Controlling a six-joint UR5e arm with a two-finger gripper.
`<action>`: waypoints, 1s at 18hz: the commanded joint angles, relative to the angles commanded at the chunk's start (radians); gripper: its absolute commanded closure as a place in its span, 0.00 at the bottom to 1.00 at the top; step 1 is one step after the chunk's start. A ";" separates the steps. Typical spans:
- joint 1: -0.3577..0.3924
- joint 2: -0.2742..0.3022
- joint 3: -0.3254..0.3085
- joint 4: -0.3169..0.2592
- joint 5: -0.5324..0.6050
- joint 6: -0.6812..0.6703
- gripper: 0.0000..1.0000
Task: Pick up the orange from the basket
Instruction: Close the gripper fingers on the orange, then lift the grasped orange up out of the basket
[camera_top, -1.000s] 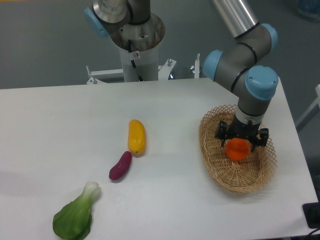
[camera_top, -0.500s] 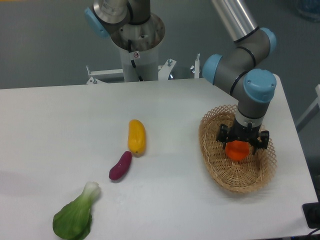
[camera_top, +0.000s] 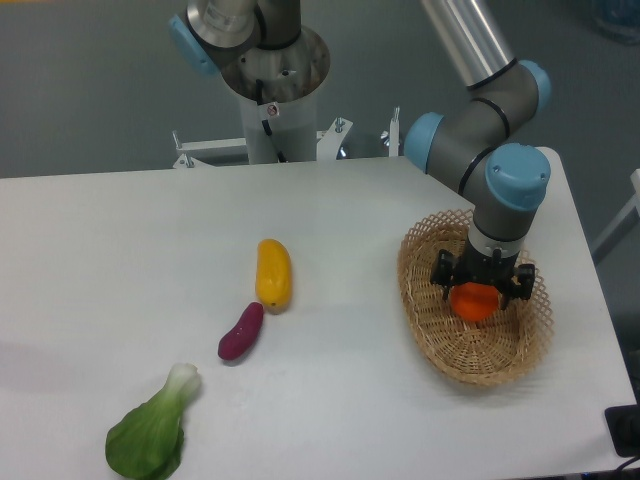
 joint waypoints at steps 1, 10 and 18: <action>0.000 0.000 0.000 -0.002 0.006 0.000 0.12; 0.000 0.012 0.015 0.002 0.063 0.005 0.34; -0.037 0.077 0.179 -0.081 0.060 0.037 0.34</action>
